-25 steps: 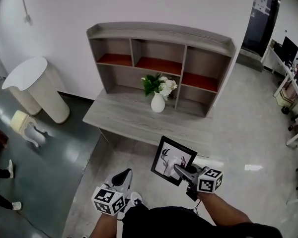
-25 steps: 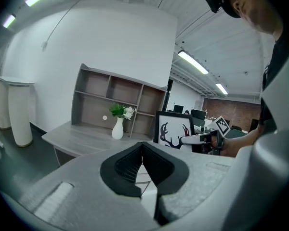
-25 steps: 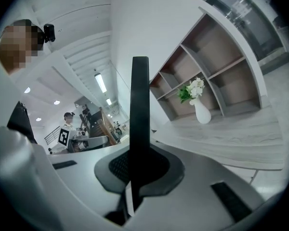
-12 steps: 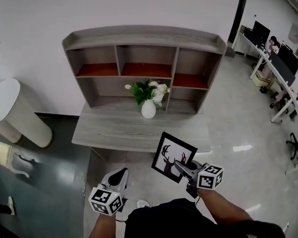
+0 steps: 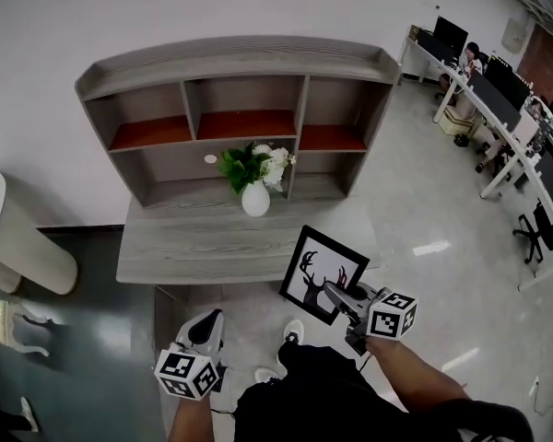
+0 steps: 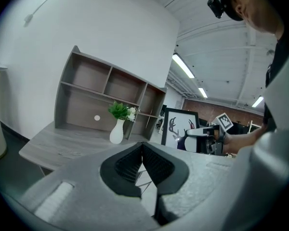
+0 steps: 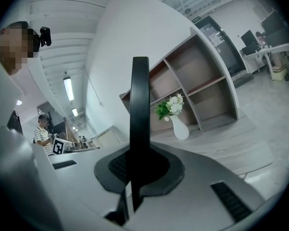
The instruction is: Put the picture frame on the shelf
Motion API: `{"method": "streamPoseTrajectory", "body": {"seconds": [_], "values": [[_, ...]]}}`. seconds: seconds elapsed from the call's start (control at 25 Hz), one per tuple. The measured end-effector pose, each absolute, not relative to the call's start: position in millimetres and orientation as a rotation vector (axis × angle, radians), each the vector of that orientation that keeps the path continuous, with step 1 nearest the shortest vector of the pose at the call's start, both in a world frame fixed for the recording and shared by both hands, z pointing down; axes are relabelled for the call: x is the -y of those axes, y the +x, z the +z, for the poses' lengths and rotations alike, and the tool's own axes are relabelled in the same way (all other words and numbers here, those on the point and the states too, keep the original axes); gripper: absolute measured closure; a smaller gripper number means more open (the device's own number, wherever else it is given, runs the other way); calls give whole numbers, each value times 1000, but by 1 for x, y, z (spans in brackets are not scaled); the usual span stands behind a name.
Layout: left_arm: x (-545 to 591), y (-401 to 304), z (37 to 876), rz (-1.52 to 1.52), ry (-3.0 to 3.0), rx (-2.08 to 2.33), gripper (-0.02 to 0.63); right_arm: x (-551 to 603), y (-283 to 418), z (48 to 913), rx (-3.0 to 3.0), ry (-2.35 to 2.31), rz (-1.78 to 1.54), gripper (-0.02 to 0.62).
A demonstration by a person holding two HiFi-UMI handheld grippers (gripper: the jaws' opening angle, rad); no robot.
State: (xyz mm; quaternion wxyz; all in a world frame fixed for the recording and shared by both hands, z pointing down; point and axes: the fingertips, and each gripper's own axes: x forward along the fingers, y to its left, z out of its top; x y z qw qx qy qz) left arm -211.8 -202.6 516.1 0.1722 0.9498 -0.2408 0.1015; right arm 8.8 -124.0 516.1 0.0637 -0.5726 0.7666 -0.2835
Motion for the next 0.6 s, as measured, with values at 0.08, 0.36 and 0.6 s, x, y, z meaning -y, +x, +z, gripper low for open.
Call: {"method": "streamPoseTrajectory", "body": {"seconds": [0.08,0.36,0.6], "values": [[207,-207,517,289,2694,670,596,129,16,520,-2292,-1745,-861,573],[242,-202,519,344,2694,702,597,172,48,537,-2211,-1769,-897,574],[285,-175,513,385,2711,711,597,219,78,538,-2186,-1748,-893,573]]}}
